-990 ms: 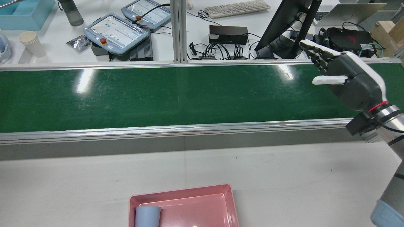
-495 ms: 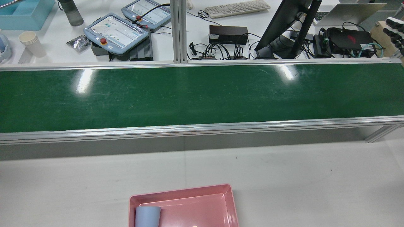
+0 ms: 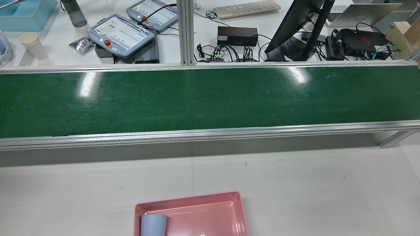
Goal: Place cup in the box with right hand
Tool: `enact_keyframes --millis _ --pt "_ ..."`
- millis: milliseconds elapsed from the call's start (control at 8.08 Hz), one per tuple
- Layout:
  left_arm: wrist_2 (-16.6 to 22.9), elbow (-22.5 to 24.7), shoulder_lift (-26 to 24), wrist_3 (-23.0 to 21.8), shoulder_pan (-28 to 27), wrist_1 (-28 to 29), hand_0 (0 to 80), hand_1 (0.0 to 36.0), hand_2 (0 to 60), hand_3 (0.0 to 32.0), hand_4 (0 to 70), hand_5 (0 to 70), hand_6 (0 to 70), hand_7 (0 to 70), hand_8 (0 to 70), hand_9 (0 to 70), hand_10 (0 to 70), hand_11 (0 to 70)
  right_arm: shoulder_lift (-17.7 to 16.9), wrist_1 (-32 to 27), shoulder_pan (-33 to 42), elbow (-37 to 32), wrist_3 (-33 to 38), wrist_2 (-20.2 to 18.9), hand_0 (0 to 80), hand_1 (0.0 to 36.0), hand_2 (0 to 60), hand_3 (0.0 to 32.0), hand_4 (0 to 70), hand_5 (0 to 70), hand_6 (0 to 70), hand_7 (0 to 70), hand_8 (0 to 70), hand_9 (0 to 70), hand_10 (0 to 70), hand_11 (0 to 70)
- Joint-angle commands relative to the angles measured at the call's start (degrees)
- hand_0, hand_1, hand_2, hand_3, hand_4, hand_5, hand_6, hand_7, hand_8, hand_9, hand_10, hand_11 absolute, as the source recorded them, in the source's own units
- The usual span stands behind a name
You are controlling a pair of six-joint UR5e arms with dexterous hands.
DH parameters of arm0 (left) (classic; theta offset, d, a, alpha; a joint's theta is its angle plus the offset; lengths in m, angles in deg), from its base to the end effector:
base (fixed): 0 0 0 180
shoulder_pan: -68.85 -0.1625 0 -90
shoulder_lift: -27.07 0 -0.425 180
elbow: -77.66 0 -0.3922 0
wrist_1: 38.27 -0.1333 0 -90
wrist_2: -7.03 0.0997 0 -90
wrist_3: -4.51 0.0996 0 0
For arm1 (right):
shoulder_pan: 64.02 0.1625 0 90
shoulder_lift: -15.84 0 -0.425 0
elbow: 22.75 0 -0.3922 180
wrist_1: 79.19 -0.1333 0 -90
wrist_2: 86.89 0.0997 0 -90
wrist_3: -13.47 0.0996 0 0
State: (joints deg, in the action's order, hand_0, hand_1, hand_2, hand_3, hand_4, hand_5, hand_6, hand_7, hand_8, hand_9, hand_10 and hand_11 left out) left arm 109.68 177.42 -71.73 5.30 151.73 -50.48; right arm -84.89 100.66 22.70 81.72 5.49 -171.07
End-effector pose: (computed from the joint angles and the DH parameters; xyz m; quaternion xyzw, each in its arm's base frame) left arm -0.0431 -0.5541 0.5460 -0.1142 0.7355 -0.6556 0.1276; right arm 0.1193 -0.4254 0.6472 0.0646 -0.7277 0.6822 0.0300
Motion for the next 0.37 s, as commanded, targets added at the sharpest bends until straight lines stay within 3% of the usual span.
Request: enact_keyframes --millis 0,248 --pt "0.00 0.08 -0.08 0.00 0.00 0.00 0.0 0.0 0.0 0.0 0.0 0.0 0.0 0.0 0.0 0.0 0.0 0.0 -0.16 -0.29 2.04 -0.40 0.07 -0.55 47.7 9.5 0.0 0.0 0.0 4.8 7.6 27.9 10.3 17.1 0.8 2.3" --pt "0.00 0.08 0.01 0.00 0.00 0.00 0.0 0.0 0.0 0.0 0.0 0.0 0.0 0.0 0.0 0.0 0.0 0.0 -0.25 -0.29 2.49 -0.31 0.07 -0.73 47.1 8.9 0.0 0.0 0.0 4.6 7.8 29.3 11.0 17.9 1.0 2.6"
